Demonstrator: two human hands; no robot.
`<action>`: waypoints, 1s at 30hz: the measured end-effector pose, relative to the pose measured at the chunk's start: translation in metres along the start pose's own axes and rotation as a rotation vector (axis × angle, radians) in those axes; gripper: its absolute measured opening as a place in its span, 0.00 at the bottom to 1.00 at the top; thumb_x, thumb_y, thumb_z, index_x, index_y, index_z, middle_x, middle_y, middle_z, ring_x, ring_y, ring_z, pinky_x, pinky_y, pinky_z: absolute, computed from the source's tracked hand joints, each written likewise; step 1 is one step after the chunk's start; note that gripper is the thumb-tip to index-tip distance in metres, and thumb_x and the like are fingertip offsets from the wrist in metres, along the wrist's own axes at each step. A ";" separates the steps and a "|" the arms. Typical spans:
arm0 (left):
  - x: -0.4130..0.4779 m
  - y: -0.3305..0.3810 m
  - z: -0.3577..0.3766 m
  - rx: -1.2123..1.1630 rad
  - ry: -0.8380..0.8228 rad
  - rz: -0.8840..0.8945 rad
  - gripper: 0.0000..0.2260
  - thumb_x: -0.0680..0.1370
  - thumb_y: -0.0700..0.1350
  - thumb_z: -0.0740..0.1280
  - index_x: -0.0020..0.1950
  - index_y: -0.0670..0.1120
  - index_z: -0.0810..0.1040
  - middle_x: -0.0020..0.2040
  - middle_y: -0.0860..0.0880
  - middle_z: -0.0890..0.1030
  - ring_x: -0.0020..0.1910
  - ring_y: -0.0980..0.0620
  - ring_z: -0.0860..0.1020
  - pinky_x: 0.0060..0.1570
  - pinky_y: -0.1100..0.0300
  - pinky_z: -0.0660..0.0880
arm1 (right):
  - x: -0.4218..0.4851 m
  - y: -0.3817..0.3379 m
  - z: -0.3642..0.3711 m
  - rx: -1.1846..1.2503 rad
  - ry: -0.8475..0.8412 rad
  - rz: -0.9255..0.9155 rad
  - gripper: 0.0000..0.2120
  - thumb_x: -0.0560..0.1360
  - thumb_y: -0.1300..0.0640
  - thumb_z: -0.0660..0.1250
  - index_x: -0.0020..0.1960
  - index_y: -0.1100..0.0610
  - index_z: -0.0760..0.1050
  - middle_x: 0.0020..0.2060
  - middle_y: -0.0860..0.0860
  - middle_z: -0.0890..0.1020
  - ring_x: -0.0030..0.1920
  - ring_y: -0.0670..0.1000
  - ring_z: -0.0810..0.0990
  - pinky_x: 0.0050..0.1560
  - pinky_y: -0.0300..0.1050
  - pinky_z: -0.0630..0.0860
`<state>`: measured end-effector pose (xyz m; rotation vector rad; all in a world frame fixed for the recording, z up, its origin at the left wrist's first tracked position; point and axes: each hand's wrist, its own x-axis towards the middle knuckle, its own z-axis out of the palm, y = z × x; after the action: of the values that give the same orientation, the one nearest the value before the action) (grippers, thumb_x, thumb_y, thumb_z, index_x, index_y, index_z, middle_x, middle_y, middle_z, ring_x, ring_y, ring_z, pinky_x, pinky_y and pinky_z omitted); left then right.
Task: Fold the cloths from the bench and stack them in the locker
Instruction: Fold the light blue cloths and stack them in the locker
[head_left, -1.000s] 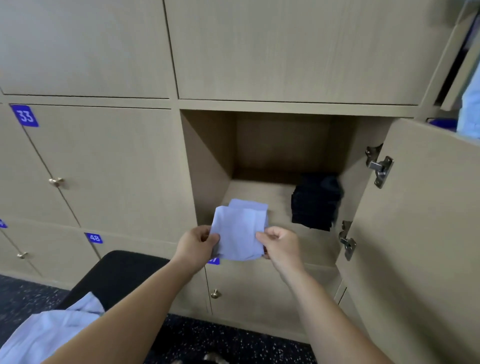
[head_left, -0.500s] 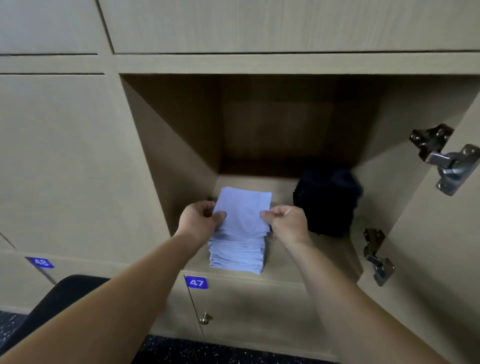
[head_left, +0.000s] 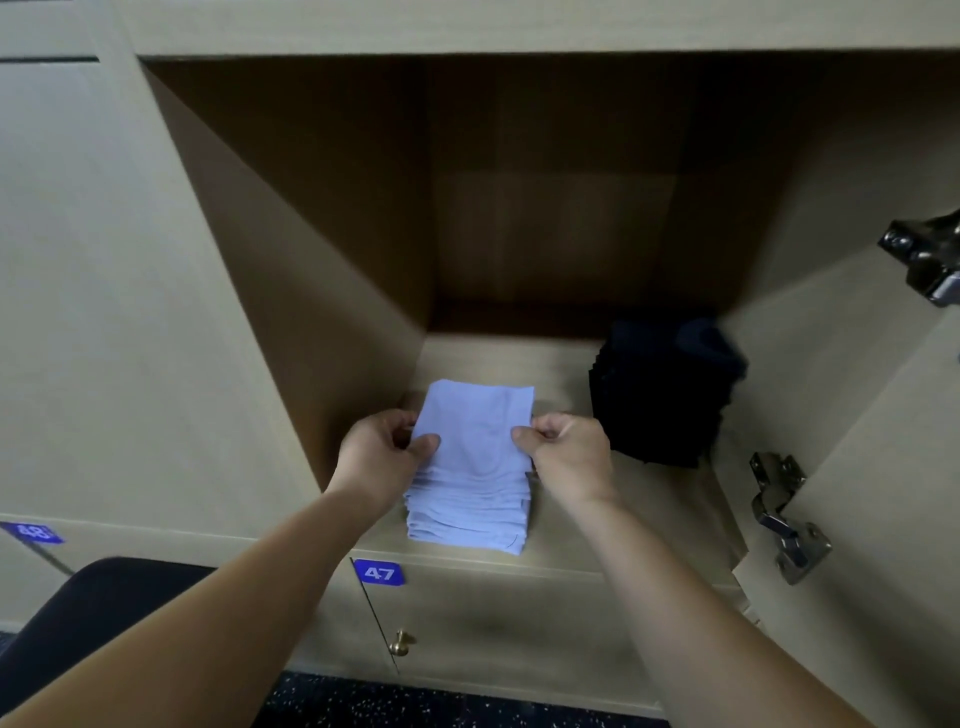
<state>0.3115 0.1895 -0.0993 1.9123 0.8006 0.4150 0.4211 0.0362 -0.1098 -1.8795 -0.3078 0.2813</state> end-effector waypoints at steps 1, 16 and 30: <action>0.000 -0.002 0.000 0.016 0.004 0.010 0.13 0.77 0.44 0.71 0.60 0.45 0.81 0.49 0.51 0.84 0.47 0.52 0.82 0.52 0.56 0.78 | -0.001 0.002 0.001 0.000 0.004 -0.004 0.09 0.71 0.58 0.72 0.33 0.50 0.79 0.33 0.49 0.85 0.38 0.54 0.85 0.45 0.58 0.82; 0.003 0.009 0.007 0.545 -0.010 0.502 0.20 0.82 0.43 0.60 0.74 0.41 0.68 0.74 0.44 0.69 0.75 0.47 0.64 0.71 0.65 0.55 | -0.006 -0.020 0.003 -0.788 0.010 -0.476 0.23 0.79 0.49 0.59 0.73 0.53 0.65 0.72 0.50 0.65 0.73 0.51 0.60 0.70 0.46 0.59; 0.025 -0.022 0.018 0.708 -0.416 0.369 0.28 0.84 0.57 0.46 0.80 0.47 0.41 0.81 0.51 0.43 0.77 0.59 0.40 0.70 0.68 0.39 | -0.015 0.022 0.030 -0.829 -0.264 -0.330 0.29 0.83 0.44 0.42 0.79 0.55 0.36 0.77 0.49 0.35 0.76 0.45 0.32 0.73 0.41 0.31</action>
<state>0.3322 0.2013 -0.1280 2.7004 0.3238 -0.0824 0.3985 0.0503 -0.1392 -2.5489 -1.0260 0.1844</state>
